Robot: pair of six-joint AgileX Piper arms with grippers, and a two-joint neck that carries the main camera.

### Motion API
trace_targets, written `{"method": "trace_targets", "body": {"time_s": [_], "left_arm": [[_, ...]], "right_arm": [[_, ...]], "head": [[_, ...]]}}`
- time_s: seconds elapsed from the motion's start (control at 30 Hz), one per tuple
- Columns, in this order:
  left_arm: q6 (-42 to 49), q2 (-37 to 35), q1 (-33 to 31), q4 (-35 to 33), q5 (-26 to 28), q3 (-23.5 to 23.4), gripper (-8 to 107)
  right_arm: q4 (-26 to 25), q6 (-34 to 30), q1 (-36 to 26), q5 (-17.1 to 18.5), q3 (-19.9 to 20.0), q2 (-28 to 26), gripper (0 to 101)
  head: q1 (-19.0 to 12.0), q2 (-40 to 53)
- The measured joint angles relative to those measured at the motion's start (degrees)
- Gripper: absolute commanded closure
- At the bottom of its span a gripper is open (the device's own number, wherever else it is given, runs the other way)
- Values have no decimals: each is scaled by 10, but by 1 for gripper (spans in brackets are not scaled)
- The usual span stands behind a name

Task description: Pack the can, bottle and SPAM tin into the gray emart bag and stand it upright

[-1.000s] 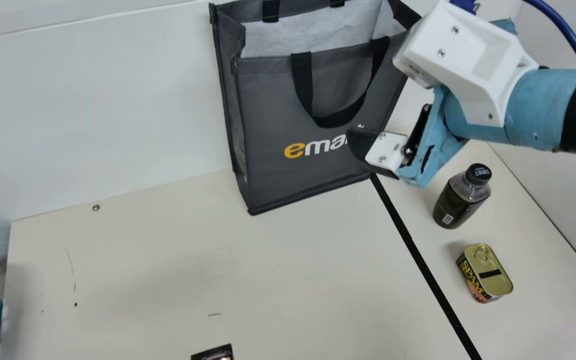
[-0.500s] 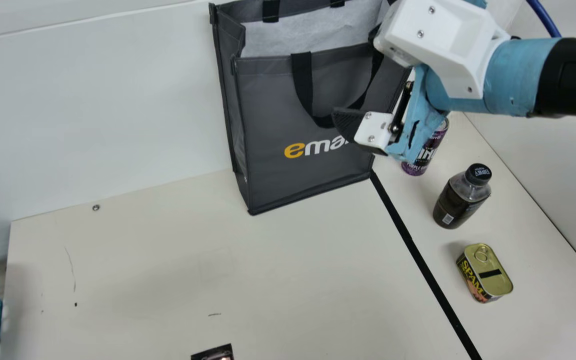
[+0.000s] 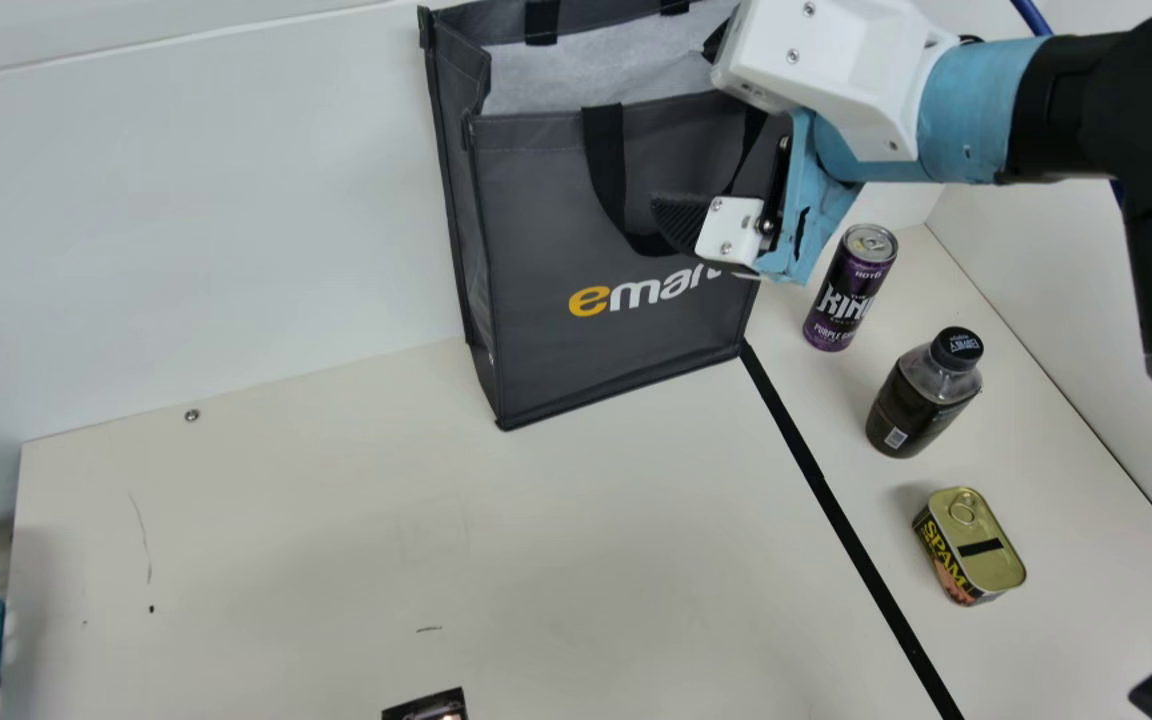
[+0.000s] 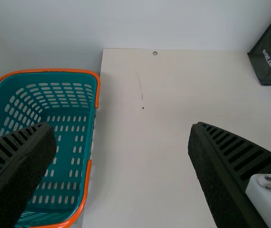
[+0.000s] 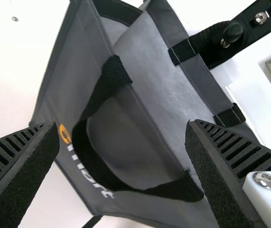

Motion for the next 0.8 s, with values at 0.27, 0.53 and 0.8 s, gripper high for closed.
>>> {"method": "trace_targets", "body": {"time_s": [0.27,0.53,0.8], "left_arm": [[0,0,0,0,0,0,9],[0,0,0,0,0,0,9],[0,0,0,0,0,0,9]], "right_arm": [[0,-30,-1,0,-28,42,6],[11,-49,3,-1,-50,80,6],[13,-60,19,0,-63,110,6]], "head": [[0,1],[0,0],[0,0]]}}
